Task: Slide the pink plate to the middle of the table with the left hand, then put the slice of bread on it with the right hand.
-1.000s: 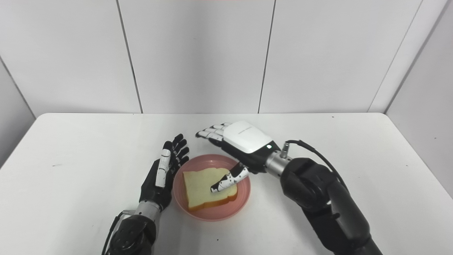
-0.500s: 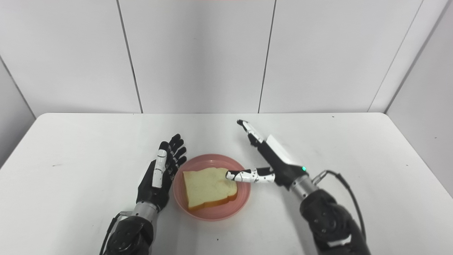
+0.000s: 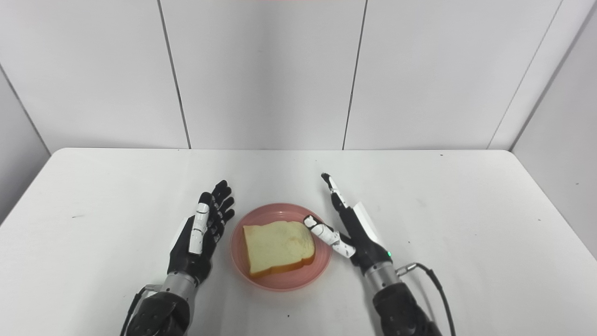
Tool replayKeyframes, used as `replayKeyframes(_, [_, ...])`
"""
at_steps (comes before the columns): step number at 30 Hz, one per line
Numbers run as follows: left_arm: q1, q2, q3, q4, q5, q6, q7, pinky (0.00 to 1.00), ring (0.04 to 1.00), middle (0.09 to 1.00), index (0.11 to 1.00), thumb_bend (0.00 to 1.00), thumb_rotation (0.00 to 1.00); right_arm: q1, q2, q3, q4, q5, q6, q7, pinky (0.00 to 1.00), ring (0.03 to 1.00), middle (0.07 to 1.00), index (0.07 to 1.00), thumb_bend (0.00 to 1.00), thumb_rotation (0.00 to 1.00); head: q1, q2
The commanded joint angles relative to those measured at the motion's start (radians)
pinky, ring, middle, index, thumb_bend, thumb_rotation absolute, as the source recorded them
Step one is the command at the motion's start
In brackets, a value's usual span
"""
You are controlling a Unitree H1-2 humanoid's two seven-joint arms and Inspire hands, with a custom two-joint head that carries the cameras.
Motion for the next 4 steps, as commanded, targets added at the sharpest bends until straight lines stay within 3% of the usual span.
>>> replayKeyframes(1, [-0.007,0.016,0.004,-0.030,-0.009,-0.042,-0.016,0.99,0.994,0.991,0.935,0.67,1.00,-0.023,0.012,0.001,-0.014,0.013,-0.067,-0.041,1.00,1.000,1.000,1.000,0.66,1.00,-0.008,0.002])
replayKeyframes(4, [-0.002,0.026,0.008,-0.033,-0.008,-0.053,-0.024,1.00,0.998,0.994,0.936,0.68,1.00,-0.023,0.035,-0.007,0.000,0.034,-0.079,-0.070,1.00,1.000,1.000,1.000,0.65,1.00,-0.019,0.007])
